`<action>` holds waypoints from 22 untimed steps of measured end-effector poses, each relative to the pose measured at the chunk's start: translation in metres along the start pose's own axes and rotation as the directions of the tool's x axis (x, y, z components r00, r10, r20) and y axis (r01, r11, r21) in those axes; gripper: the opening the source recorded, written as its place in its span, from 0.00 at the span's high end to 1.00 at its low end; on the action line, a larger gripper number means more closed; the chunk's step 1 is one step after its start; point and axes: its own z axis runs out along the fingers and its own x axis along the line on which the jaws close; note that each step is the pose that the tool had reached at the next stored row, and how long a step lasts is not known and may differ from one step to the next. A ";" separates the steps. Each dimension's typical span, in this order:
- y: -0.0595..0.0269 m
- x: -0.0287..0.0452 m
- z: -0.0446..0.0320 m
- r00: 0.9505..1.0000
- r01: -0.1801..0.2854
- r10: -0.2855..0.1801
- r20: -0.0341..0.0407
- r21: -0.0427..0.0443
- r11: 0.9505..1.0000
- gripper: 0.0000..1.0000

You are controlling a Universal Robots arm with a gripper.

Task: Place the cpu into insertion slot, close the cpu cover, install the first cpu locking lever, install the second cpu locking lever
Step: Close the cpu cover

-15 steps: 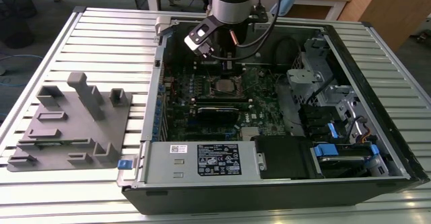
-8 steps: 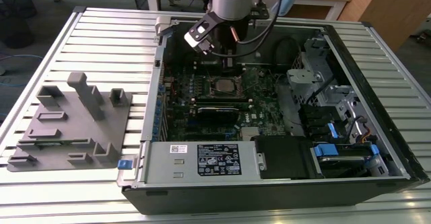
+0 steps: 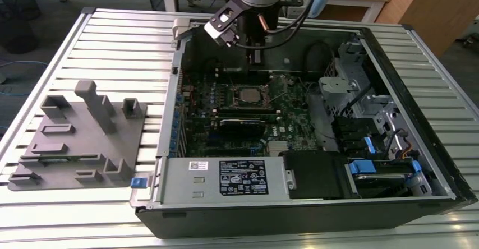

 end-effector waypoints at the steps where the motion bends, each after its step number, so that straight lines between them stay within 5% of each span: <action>1: 0.0000 0.0000 0.0001 1.000 0.000 0.000 0.000 0.000 1.000 0.89; 22: 0.0119 0.0000 0.0009 1.000 0.000 0.000 0.000 0.000 1.000 0.89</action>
